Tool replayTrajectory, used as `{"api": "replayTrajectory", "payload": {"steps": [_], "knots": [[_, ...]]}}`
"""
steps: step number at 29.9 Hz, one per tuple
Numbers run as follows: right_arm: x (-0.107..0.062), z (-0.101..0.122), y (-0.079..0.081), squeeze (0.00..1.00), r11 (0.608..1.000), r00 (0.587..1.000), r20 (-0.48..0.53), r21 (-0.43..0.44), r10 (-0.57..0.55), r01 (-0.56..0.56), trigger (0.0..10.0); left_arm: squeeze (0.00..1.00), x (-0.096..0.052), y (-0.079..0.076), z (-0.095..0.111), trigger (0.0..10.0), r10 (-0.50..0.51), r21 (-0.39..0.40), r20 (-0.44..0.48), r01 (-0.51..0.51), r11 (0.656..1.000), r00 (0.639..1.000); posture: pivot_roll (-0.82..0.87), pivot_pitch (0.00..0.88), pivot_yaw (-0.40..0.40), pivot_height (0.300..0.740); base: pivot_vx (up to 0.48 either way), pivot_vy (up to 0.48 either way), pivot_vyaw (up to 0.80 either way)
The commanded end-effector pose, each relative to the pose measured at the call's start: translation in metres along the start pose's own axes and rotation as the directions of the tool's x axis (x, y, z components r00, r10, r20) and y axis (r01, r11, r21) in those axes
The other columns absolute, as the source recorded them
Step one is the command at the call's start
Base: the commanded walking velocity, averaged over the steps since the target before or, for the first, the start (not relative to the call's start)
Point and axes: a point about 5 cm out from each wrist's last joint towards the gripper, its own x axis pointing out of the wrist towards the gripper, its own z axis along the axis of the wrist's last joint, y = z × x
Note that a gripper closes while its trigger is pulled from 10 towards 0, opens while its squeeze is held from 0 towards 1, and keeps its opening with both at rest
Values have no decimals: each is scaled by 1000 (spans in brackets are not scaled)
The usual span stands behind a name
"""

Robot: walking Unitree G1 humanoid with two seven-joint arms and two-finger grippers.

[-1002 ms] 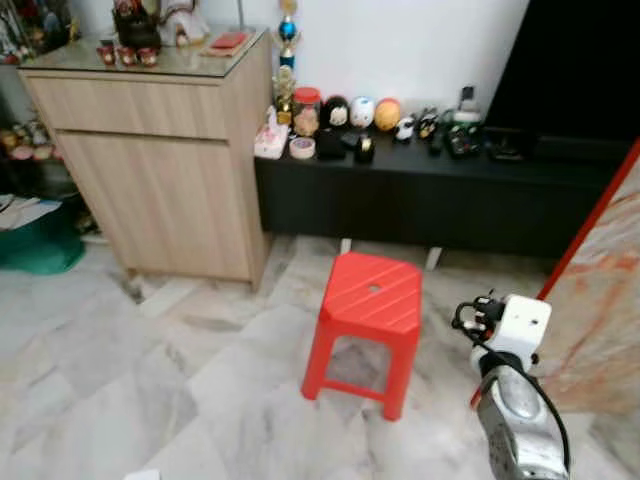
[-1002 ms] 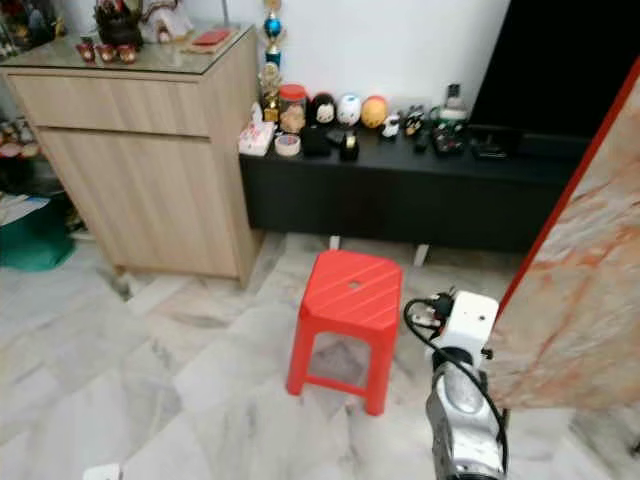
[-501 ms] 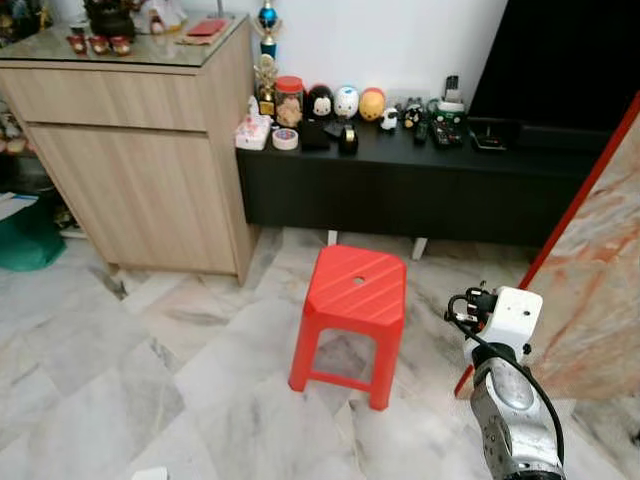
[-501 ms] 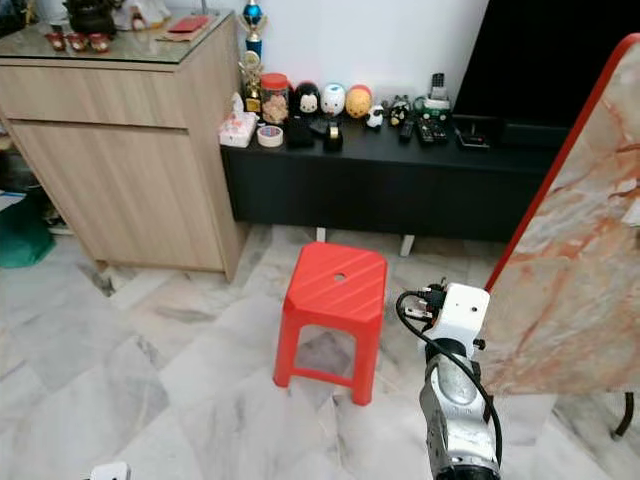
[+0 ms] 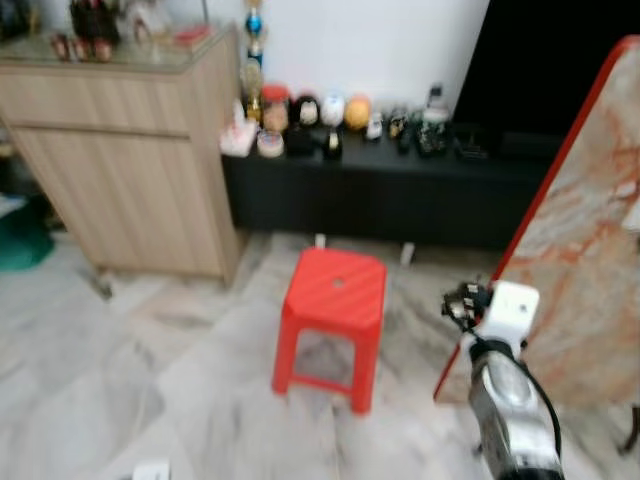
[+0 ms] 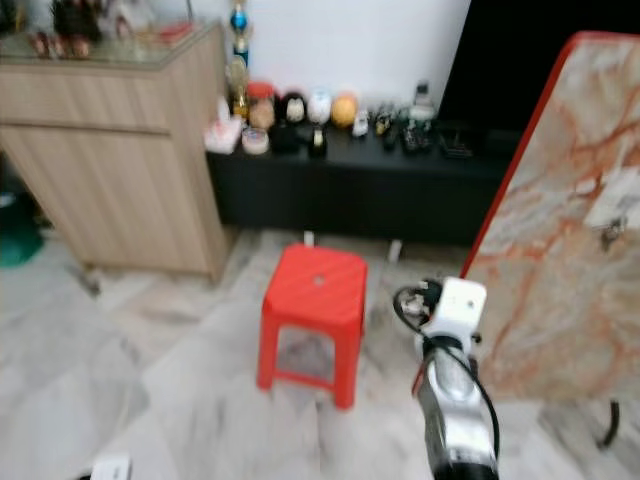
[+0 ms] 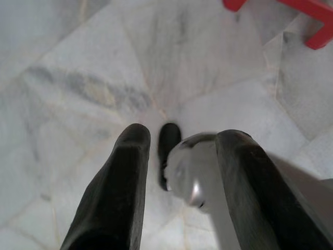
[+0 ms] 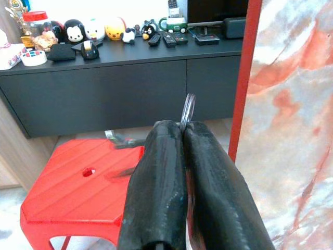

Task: Hang keys on a hook

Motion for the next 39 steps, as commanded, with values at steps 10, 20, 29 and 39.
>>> {"api": "replayTrajectory", "payload": {"steps": [10,20,29,39], "knots": [[2,3,4,0,1000,1000,18,12,1,-1,10000,0,-1,4,-2,10000,10,4,-16,-10,1000,1000,42,0,-67,735,0,-480,0],[2,2,4,0,1000,1000,18,16,-4,4,10000,0,0,2,-2,10000,6,4,-16,-6,1000,1000,40,0,-63,735,0,-480,0],[2,1,0,0,999,999,17,28,-39,38,10000,0,-1,3,-3,10000,5,9,-19,-5,1000,1000,38,0,-62,735,0,-480,0],[1,-2,-7,0,994,996,-2,66,-91,91,10000,0,-1,3,-2,10000,0,17,-19,1,1000,1000,32,0,-57,735,0,-480,-237]]}}
